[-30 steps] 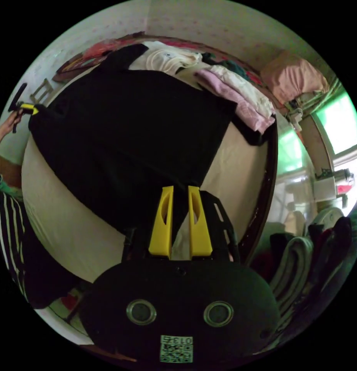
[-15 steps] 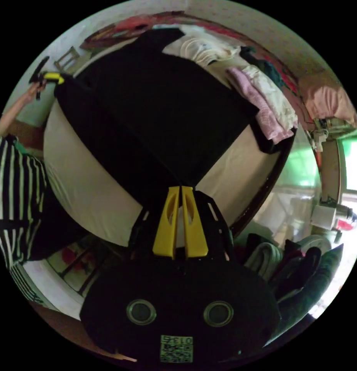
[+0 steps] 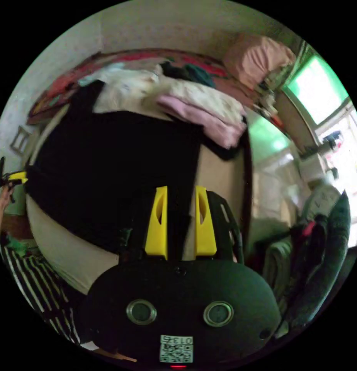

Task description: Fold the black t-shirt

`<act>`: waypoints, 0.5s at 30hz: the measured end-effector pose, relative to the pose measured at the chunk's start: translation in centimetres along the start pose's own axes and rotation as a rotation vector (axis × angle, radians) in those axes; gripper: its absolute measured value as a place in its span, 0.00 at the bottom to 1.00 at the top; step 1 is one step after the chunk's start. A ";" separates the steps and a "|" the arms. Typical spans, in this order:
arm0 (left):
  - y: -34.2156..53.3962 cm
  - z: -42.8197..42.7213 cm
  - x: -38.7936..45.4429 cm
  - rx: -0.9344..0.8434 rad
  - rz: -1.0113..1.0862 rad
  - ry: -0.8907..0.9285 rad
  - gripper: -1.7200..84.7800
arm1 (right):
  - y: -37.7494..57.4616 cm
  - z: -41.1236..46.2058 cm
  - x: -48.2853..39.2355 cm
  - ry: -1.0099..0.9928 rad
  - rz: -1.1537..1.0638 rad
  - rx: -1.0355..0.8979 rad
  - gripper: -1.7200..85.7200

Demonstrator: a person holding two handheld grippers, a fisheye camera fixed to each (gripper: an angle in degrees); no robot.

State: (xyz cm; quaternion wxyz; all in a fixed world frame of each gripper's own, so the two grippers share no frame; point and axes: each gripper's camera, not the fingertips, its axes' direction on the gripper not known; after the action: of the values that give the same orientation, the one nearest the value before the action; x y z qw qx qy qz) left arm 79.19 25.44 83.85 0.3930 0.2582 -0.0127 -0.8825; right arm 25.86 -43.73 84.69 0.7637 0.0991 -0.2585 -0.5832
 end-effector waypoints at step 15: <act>0.2 2.9 -1.7 -0.110 0.092 -0.028 0.05 | -13.2 3.3 -42.0 -0.427 -0.924 0.025 0.14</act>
State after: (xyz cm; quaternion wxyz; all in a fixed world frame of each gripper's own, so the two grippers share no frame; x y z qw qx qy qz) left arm 78.93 25.93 87.16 0.4466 0.2230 0.0186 -0.8663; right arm 5.30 -7.61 69.84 0.3548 0.0911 -0.3448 -0.8642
